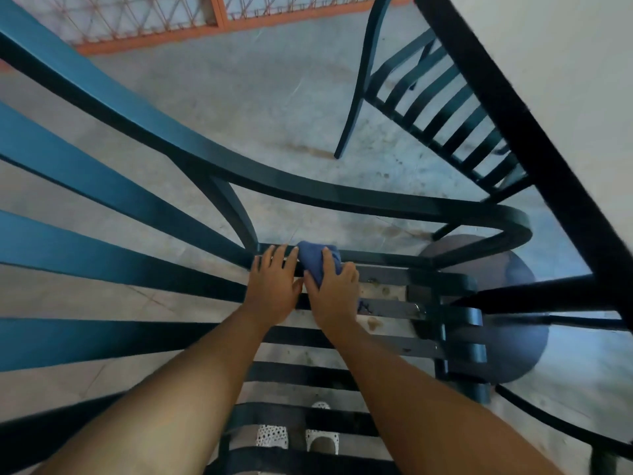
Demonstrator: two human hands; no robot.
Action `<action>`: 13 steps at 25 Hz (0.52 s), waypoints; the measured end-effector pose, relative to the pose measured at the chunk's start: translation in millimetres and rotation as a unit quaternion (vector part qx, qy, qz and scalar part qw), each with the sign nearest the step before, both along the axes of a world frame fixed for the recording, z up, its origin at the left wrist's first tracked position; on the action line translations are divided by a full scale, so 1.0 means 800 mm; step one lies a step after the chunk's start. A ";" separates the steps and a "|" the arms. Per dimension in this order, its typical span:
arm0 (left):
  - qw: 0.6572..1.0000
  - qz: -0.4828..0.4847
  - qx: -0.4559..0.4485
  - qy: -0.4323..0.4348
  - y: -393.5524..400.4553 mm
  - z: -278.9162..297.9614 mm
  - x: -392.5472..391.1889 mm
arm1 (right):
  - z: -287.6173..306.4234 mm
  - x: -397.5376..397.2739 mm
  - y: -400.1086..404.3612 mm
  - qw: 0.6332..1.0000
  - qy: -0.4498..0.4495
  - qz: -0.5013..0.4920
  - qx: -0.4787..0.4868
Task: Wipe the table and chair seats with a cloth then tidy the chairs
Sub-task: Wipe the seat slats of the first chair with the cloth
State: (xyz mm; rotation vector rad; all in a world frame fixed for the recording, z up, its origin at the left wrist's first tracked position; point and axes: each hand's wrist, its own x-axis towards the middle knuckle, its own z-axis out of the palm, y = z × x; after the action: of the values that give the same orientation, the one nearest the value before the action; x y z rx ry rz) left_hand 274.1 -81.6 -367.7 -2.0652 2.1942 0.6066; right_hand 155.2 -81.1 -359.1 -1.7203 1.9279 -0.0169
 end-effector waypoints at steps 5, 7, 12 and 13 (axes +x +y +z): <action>0.999 -0.031 0.020 -0.010 -0.021 -0.036 0.018 | -0.036 0.015 -0.014 0.989 0.081 0.119 0.045; 0.996 -0.045 0.057 -0.048 -0.028 -0.044 0.018 | -0.044 0.020 -0.027 0.978 0.085 0.189 0.025; 0.977 -0.101 0.113 -0.153 -0.026 -0.057 0.013 | -0.062 0.021 -0.040 0.959 0.045 0.279 0.018; 0.977 -0.098 0.112 -0.154 -0.027 -0.057 0.011 | -0.064 0.021 -0.038 0.961 0.050 0.272 0.015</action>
State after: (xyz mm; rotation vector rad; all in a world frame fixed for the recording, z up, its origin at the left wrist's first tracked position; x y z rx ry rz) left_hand 282.9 -102.9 -413.2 -1.6787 2.0143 0.4549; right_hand 172.1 -111.4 -410.5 -2.2061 1.4470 0.3056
